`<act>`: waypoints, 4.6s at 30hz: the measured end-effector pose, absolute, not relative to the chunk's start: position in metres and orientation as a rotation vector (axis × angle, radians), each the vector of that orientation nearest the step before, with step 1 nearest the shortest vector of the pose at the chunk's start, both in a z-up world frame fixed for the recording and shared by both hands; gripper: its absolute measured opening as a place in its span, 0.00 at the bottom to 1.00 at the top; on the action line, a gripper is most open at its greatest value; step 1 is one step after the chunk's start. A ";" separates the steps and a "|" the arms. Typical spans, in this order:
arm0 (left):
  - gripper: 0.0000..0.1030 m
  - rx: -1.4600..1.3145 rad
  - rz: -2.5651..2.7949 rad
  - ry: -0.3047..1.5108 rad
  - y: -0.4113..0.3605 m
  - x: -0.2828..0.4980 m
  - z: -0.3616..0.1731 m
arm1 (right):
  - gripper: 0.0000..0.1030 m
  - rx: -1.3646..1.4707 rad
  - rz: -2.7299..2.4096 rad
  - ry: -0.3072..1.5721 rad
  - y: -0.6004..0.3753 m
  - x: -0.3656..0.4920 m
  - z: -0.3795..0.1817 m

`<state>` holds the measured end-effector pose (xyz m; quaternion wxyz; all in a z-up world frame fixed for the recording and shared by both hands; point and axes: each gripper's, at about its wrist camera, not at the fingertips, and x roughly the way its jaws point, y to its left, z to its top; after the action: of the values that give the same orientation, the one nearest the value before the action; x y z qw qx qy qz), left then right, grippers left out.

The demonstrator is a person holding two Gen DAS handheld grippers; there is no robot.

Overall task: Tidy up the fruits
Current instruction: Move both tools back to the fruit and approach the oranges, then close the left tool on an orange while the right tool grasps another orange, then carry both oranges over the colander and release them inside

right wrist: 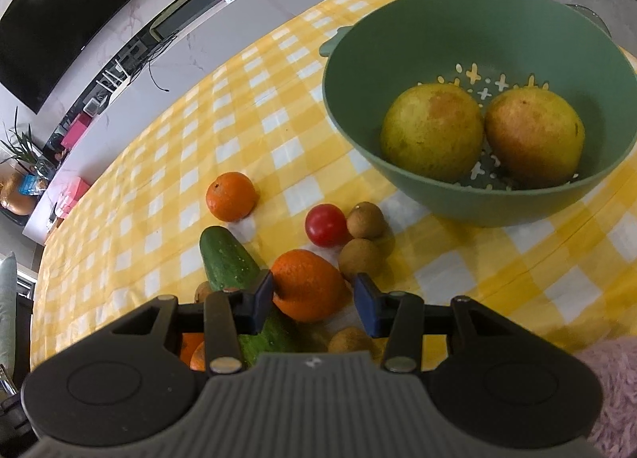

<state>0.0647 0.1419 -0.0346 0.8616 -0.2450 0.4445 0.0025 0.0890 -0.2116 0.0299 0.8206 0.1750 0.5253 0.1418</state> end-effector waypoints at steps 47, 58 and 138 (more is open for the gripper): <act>0.42 -0.606 -0.017 0.885 0.154 0.058 -0.041 | 0.39 0.587 0.398 1.106 -0.231 0.089 0.027; 0.53 -0.522 -0.033 0.921 0.138 0.060 -0.042 | 0.39 0.617 0.427 1.095 -0.237 0.089 0.028; 0.80 -0.300 -0.312 0.851 -0.028 0.205 0.026 | 0.76 0.814 0.107 0.626 -0.364 0.116 0.059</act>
<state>0.2049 -0.0283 0.0265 0.8883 -0.1442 0.4094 -0.1501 0.1161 -0.3636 0.0588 0.8698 0.3890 0.2991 0.0513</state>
